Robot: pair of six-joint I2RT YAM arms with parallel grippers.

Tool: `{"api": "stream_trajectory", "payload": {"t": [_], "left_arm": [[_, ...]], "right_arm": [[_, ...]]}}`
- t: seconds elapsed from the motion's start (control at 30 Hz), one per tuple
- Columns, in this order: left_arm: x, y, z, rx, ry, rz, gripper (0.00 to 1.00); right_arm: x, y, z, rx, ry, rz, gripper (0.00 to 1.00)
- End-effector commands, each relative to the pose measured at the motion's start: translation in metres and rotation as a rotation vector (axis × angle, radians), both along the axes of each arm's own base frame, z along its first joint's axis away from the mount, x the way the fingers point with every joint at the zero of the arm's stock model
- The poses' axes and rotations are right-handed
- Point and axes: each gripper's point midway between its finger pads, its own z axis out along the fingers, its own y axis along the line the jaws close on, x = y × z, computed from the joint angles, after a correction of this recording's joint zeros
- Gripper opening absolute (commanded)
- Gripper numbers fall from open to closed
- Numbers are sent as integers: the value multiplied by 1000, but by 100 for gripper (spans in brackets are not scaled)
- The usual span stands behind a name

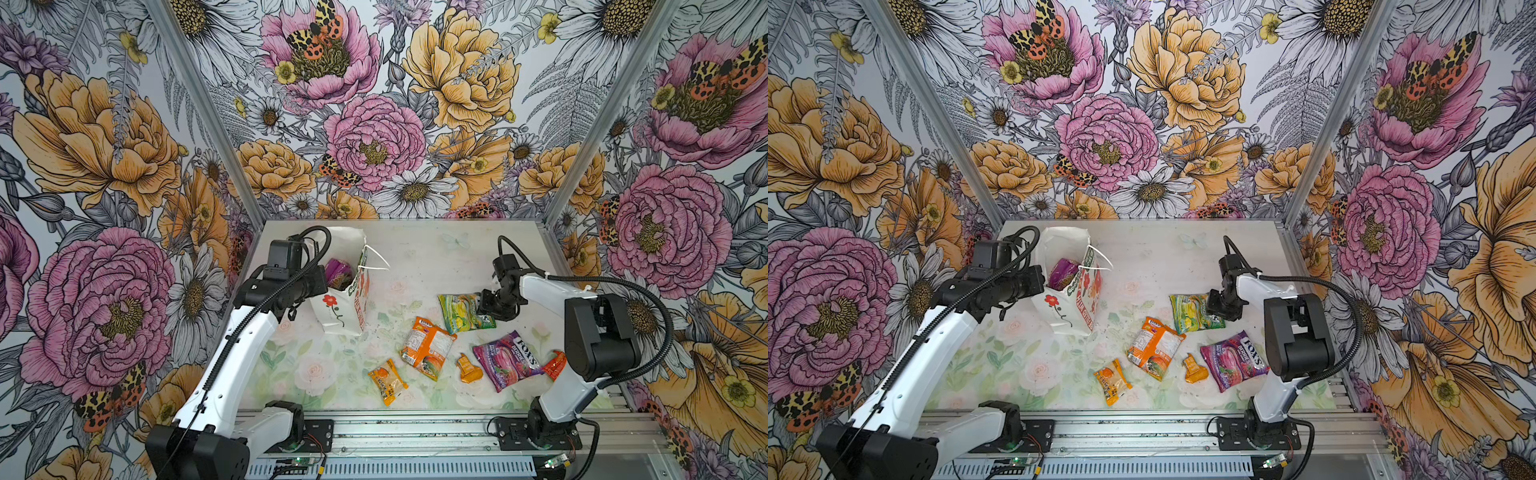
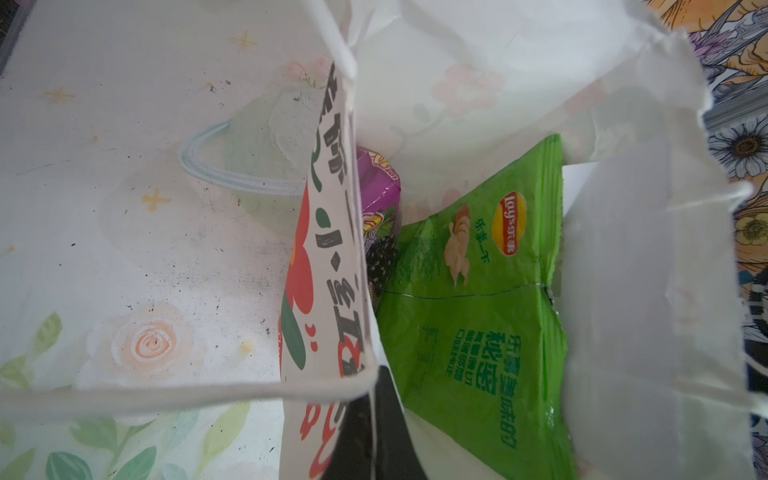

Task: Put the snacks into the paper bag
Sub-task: 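Drag the Fox's Spring Tea bag away from the pile and pinch its edge, then lift the green Spring Tea bag and carry it toward the paper bag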

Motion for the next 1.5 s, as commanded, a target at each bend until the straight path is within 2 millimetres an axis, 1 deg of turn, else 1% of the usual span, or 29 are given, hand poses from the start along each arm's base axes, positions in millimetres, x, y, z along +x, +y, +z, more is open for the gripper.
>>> {"api": "stream_trajectory", "payload": {"t": [0.0,0.1,0.17,0.23,0.43,0.63,0.7,0.77,0.83,0.93,1.07,1.1,1.23,1.33,1.47], "left_arm": [[3,4,-8,23,5,-4,0],[3,4,-8,23,6,-4,0],[3,4,-7,24,5,-4,0],[3,4,-8,25,6,-4,0],[3,4,-8,23,6,-6,0],[4,2,-10,19,17,-9,0],[5,0,-10,10,19,-13,0],[8,0,-6,10,15,0,0],[12,-6,0,-13,13,-3,0],[16,-24,12,-53,14,-45,0],[20,-44,29,6,3,-78,0],[23,-50,35,16,-3,-89,0],[31,-81,51,13,-24,-156,0],[35,-96,59,22,-22,-193,0],[39,-109,61,54,-14,-228,0]], "right_arm": [[-12,2,-18,-5,63,12,32],[-13,1,-17,-9,60,11,16],[-12,1,-13,-9,47,8,7],[-11,0,-10,-10,34,2,1],[-9,-4,8,-10,-27,-26,0],[-7,-9,44,47,-165,-132,0],[-7,-6,53,104,-221,-210,0],[-6,6,61,224,-282,-272,0],[-9,12,70,285,-307,-306,0],[-11,12,94,314,-382,-323,0],[-10,13,139,361,-508,-317,0],[-9,15,154,377,-546,-300,0],[-10,21,194,421,-643,-265,0],[-13,24,216,441,-700,-246,0],[-15,30,246,474,-762,-223,0]]}}
